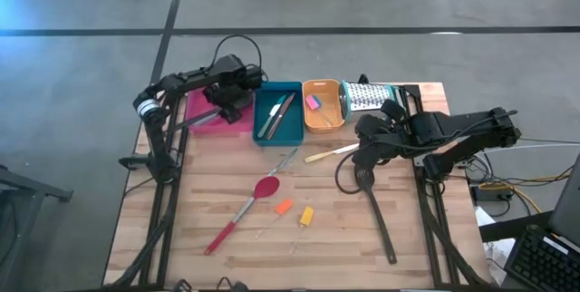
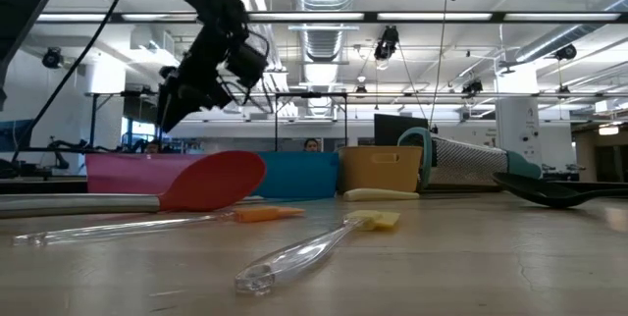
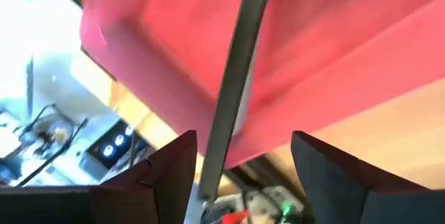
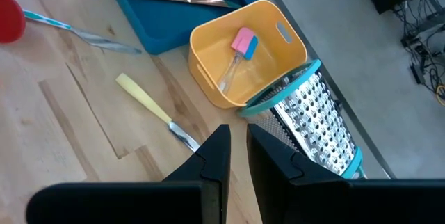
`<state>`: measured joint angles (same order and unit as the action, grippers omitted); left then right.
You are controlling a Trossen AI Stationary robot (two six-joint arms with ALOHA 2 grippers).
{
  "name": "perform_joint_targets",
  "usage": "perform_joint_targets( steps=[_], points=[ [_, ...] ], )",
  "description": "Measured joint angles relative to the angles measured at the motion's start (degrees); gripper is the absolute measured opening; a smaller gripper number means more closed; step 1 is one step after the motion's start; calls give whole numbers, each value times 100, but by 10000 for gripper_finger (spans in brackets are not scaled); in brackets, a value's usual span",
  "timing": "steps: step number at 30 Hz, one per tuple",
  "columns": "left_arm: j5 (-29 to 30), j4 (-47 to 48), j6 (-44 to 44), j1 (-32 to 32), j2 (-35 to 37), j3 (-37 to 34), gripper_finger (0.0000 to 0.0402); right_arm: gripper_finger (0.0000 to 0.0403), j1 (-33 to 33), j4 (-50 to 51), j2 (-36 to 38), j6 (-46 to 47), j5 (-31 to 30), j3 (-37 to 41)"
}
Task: Pick & Place Kitchen Items
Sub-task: Put the yellow knife into the blue bin
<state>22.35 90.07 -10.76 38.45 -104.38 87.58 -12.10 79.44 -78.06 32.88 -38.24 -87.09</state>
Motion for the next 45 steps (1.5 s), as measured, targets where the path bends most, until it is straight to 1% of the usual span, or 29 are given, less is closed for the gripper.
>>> perform_joint_targets(
  steps=[6,12,16,20,27,34,38,43,45],
  points=[
    [-145,-31,-188,-682,405,200,237,43,0,0,0,0,7,0],
    [-126,-84,-646,-1653,929,206,237,43,0,-14,0,2,0,0],
    [218,-264,-1006,-2444,1237,176,238,43,2,-35,0,0,-69,0],
    [500,-819,-1318,-3230,1481,-22,238,43,2,-39,1,0,-74,0],
    [572,-2144,-1357,-4390,1670,-701,238,43,2,-54,0,2,-76,9],
    [651,-2925,-1814,-5261,1668,-1611,238,43,2,-57,0,4,-79,118],
    [670,-3357,-2041,-5560,1666,-2174,238,43,2,-65,0,-3,-80,223],
    [669,-3934,-2186,-5628,1661,-2795,238,43,2,-295,0,-99,-87,340],
    [645,-4010,-2321,-5626,1660,-2957,238,43,2,-388,0,-233,-91,368]
  ],
)
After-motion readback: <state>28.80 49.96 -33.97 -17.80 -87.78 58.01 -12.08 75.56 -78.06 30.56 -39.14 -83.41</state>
